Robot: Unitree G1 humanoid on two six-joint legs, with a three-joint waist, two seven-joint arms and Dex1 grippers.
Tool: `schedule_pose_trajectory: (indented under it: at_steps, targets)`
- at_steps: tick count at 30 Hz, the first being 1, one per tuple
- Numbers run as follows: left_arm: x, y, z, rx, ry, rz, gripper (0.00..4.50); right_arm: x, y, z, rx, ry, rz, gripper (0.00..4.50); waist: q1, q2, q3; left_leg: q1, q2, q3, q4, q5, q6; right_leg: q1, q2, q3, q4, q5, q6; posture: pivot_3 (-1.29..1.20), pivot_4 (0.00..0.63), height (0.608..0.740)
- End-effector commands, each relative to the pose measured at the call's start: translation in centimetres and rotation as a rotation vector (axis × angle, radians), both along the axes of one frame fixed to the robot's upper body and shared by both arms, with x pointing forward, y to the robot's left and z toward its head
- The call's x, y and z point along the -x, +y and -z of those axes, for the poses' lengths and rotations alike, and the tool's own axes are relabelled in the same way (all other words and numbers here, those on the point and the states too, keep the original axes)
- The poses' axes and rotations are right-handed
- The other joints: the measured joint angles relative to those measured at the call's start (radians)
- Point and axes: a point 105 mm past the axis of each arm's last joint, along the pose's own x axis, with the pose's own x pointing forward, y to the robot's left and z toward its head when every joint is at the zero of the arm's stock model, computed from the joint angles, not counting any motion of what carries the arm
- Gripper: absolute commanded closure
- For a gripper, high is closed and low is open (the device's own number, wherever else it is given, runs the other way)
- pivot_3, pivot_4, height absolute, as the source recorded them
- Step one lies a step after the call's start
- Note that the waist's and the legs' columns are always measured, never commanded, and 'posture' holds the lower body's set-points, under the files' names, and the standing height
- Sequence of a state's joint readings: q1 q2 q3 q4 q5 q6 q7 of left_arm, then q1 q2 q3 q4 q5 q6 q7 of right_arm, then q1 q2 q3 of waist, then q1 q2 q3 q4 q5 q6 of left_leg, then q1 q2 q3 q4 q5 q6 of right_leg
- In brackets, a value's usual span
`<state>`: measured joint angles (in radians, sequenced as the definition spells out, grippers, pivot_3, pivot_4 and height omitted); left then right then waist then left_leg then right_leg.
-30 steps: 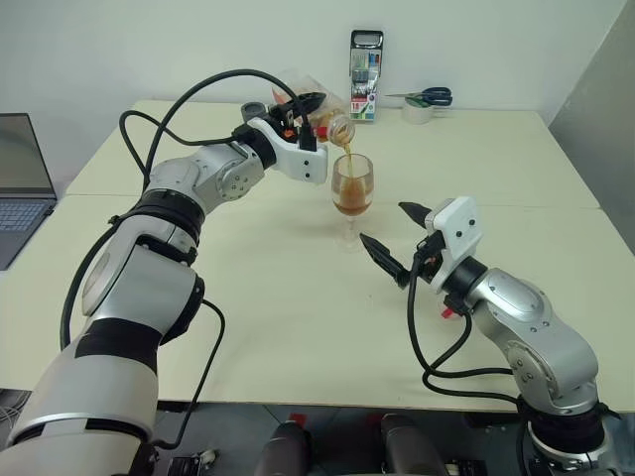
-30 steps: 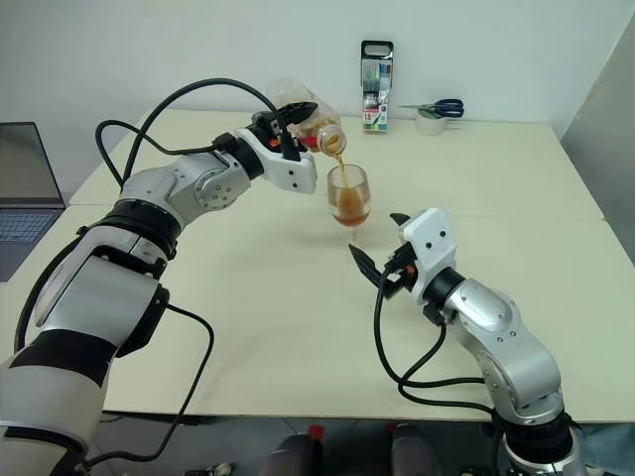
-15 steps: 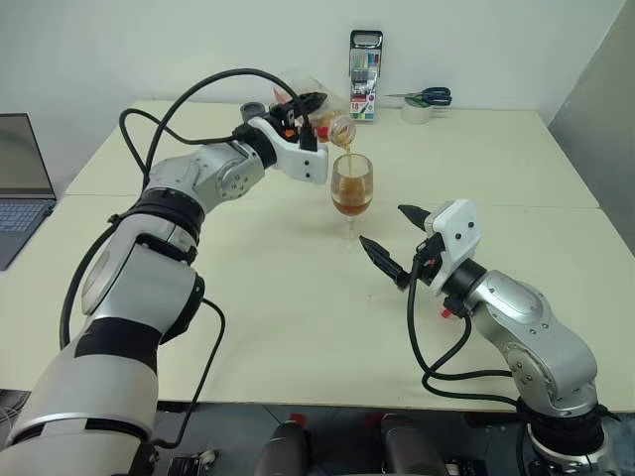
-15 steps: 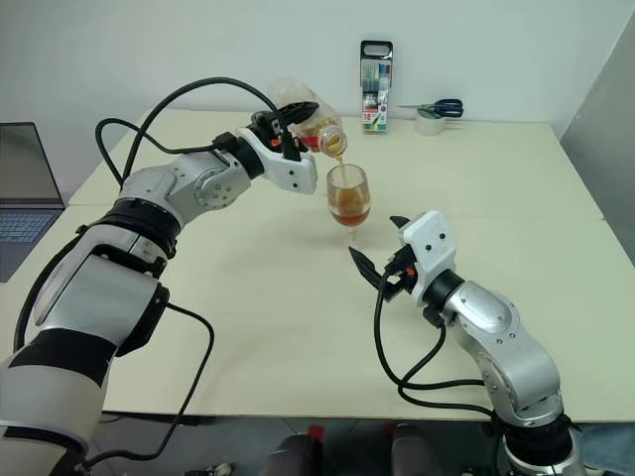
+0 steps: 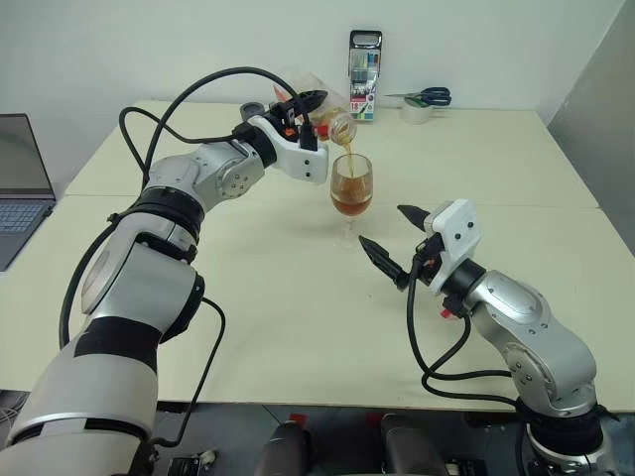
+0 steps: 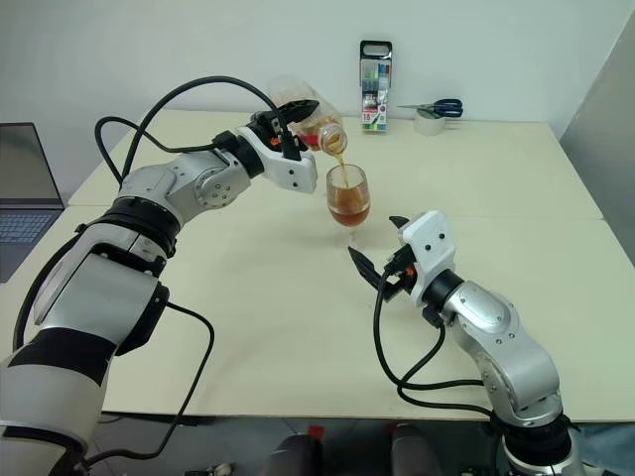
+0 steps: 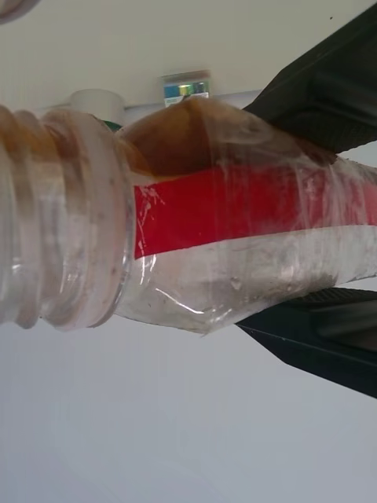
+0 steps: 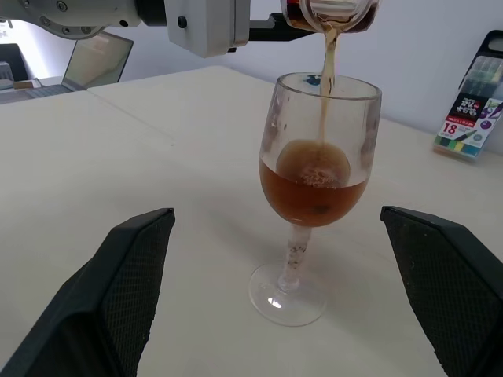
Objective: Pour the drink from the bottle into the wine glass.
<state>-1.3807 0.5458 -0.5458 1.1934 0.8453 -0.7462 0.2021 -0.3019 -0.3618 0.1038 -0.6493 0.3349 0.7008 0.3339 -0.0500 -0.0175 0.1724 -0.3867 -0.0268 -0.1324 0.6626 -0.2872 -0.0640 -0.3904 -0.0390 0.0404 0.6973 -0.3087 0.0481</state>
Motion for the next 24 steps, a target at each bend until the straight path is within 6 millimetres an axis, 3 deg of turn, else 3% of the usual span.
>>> schedule_pose_trajectory:
  at_steps: [1, 16, 24]
  targets:
    - [0.1, 0.0, -2.1, 0.05, -0.036, 0.002, 2.74, 0.7, 0.4, -1.2, -0.017, -0.055, -0.024, 0.0, 0.0, 0.0, 0.0, 0.0, 0.0, 0.0, 0.0, 0.0, 0.0, 0.0, 0.0, 0.0, 0.0, 0.0, 0.0, 0.0, 0.15, 0.74]
    - [0.1, -0.4, -1.3, 0.15, 0.067, 0.025, 2.74, 0.5, 0.5, -2.2, -0.04, -0.108, -0.01, 0.0, -0.004, 0.0, 0.0, 0.0, 0.0, 0.0, 0.0, 0.0, 0.0, 0.0, 0.0, 0.0, 0.0, 0.0, 0.0, 0.0, 0.15, 0.74]
    - [0.2, -0.8, -0.5, 0.285, 0.196, 0.069, 2.74, 0.4, 0.4, -2.8, -0.053, -0.147, 0.001, 0.0, -0.005, 0.0, 0.0, 0.0, 0.0, 0.0, 0.0, 0.0, 0.0, 0.0, 0.0, 0.0, 0.0, 0.0, 0.0, 0.0, 0.15, 0.74]
